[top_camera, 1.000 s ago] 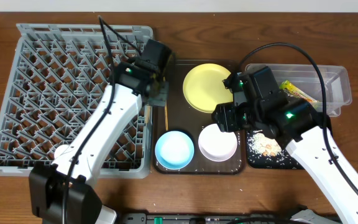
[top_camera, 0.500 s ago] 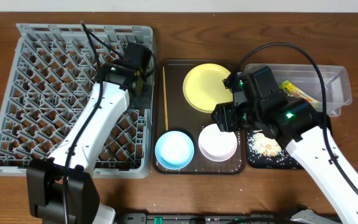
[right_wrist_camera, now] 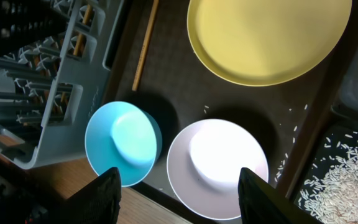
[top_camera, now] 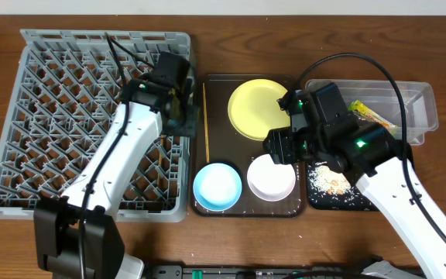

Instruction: Sort waste into correct bins and load items into the dishwasher

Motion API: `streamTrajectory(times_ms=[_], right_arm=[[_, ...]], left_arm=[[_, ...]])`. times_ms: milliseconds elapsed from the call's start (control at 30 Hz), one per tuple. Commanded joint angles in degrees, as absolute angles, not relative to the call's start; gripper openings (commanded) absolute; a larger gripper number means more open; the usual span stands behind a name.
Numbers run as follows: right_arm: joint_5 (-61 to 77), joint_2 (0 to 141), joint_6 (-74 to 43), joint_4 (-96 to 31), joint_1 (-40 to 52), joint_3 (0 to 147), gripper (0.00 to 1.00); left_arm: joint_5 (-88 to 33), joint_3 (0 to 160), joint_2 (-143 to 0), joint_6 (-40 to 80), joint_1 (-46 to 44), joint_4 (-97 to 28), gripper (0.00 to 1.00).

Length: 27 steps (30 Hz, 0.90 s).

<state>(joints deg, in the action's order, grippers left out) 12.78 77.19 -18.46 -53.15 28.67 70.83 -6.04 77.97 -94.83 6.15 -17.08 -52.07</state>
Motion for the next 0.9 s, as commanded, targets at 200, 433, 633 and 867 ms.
streamTrajectory(times_ms=[200,433,633,867], right_arm=[[12.0,76.6,-18.9,-53.1,28.0,71.8,0.60],[12.0,76.6,-18.9,-53.2,28.0,71.8,0.61],[12.0,76.6,-18.9,-53.1,28.0,71.8,0.61],[12.0,76.6,-18.9,-53.5,28.0,71.8,0.61]], left_arm=[[-3.5,76.8,-104.0,9.3,-22.4,-43.9,0.41],[0.7,76.8,-112.6,16.7,-23.1,-38.5,0.41],[0.7,76.8,-116.3,18.1,-25.0,-37.3,0.31],[5.1,76.8,-119.3,20.7,-26.9,-37.8,0.26]])
